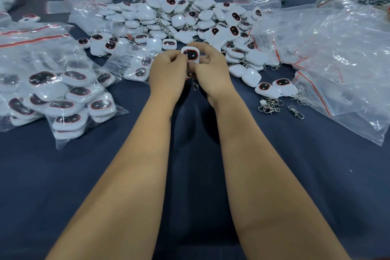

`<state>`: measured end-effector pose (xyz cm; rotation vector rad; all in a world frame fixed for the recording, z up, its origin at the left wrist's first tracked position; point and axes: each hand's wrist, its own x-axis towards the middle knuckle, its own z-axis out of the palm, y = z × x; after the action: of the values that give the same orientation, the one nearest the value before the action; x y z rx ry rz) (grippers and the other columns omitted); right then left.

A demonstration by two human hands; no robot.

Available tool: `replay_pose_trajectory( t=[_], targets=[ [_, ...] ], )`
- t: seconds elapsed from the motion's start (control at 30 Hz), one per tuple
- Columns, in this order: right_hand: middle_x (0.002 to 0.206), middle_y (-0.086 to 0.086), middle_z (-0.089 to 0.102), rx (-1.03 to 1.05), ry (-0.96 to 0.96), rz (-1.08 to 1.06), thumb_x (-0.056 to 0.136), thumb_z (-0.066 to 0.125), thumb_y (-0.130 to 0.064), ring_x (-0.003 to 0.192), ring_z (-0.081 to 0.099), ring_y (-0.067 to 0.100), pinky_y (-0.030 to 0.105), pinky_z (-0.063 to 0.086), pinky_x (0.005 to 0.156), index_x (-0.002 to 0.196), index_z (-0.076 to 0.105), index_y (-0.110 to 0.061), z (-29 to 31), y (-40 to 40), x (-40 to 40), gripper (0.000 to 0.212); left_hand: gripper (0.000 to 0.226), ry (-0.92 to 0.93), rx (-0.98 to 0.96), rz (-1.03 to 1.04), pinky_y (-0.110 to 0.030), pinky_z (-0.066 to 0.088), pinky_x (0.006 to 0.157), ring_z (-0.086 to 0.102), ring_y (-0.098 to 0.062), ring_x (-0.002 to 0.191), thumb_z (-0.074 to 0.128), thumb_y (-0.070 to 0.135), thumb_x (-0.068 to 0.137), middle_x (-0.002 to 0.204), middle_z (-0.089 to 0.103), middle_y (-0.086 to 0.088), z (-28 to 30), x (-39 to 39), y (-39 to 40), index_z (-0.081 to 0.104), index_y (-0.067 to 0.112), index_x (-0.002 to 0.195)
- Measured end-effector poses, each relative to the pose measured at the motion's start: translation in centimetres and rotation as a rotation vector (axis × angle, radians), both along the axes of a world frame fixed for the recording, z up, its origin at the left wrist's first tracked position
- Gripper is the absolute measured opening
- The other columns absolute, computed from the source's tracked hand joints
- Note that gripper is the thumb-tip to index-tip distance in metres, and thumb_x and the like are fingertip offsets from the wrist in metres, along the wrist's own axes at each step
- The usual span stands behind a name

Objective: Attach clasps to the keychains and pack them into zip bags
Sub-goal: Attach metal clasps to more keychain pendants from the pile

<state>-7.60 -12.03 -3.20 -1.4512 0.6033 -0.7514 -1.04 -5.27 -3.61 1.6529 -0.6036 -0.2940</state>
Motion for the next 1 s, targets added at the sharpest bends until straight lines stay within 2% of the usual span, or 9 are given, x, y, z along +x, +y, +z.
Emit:
replay_pose_trajectory(
  t=[0.13,0.23,0.3,0.43,0.53,0.6,0.7,0.8,1.0],
  targets=[
    [0.093,0.018,0.071,-0.007,-0.011,0.01,0.085,0.052,0.014,0.072,0.065,0.017,0.033,0.056,0.074,0.108,0.062,-0.014,0.13,0.11,-0.1,0.038,0.024,0.014,-0.009,-0.005,-0.026,0.038,0.059,0.044,-0.004,0.052,0.055,0.021,0.085,0.054,0.054,0.014,0.14,0.01,0.02,0.066,0.024,0.064],
    [0.09,0.017,0.069,-0.015,-0.008,0.026,0.084,0.051,0.015,0.068,0.063,0.016,0.024,0.054,0.066,0.108,0.061,-0.013,0.15,0.16,-0.2,0.038,0.028,0.012,-0.005,0.0,-0.027,0.033,0.056,0.038,-0.001,0.045,0.054,0.018,0.085,0.046,0.047,0.015,0.15,-0.11,0.01,0.058,0.024,0.058],
    [0.089,0.017,0.068,-0.024,-0.003,0.03,0.085,0.051,0.015,0.066,0.061,0.014,0.022,0.052,0.064,0.107,0.061,-0.013,0.11,0.18,-0.19,0.038,0.027,0.013,-0.001,-0.002,-0.027,0.033,0.056,0.038,-0.001,0.045,0.053,0.019,0.085,0.046,0.049,0.014,0.15,-0.17,0.08,0.06,0.023,0.059],
    [0.088,0.016,0.068,-0.032,0.007,0.017,0.085,0.054,0.012,0.067,0.061,0.015,0.028,0.052,0.069,0.105,0.062,-0.017,-0.07,0.05,0.03,0.036,0.021,0.021,0.0,-0.003,-0.031,0.044,0.066,0.05,-0.004,0.057,0.053,0.022,0.083,0.061,0.062,0.009,0.21,-0.18,0.2,0.072,0.02,0.076],
    [0.085,0.013,0.067,-0.019,0.013,0.0,0.085,0.052,0.009,0.07,0.06,0.018,0.034,0.051,0.073,0.103,0.064,-0.018,-0.14,-0.1,0.19,0.034,0.019,0.009,0.016,-0.007,-0.041,0.053,0.078,0.057,-0.01,0.068,0.055,0.025,0.083,0.076,0.071,-0.003,0.26,-0.23,0.21,0.073,0.019,0.08],
    [0.08,0.007,0.064,-0.004,0.016,-0.016,0.085,0.05,0.005,0.069,0.058,0.015,0.031,0.048,0.069,0.104,0.066,-0.018,-0.05,-0.19,0.25,0.034,0.02,0.002,0.009,-0.01,-0.042,0.053,0.08,0.058,-0.012,0.07,0.056,0.027,0.083,0.078,0.072,-0.005,0.31,-0.27,0.2,0.073,0.018,0.079],
    [0.086,0.0,0.066,0.039,-0.012,-0.049,0.089,0.052,-0.003,0.07,0.06,0.008,0.021,0.046,0.062,0.109,0.067,-0.013,0.09,-0.26,0.22,0.028,0.019,0.004,0.001,-0.004,-0.044,0.053,0.083,0.059,-0.013,0.073,0.054,0.023,0.084,0.08,0.071,-0.006,0.3,-0.24,0.12,0.071,0.015,0.083],
    [0.078,-0.004,0.066,0.013,-0.002,-0.076,0.092,0.051,-0.005,0.059,0.058,-0.002,0.013,0.044,0.052,0.107,0.07,-0.008,0.09,-0.24,0.2,0.024,0.017,0.0,0.002,-0.003,-0.041,0.052,0.082,0.059,-0.011,0.075,0.054,0.023,0.086,0.083,0.071,-0.003,0.14,-0.17,0.07,0.071,0.02,0.083],
    [0.087,0.006,0.069,0.02,0.013,-0.076,0.092,0.048,-0.002,0.074,0.062,0.012,0.028,0.053,0.071,0.107,0.069,-0.002,-0.02,-0.19,0.27,0.026,0.012,-0.002,0.021,0.007,-0.023,0.045,0.068,0.059,0.0,0.069,0.057,0.029,0.088,0.079,0.068,0.014,-0.22,0.26,-0.24,0.068,0.029,0.089]
  ],
)
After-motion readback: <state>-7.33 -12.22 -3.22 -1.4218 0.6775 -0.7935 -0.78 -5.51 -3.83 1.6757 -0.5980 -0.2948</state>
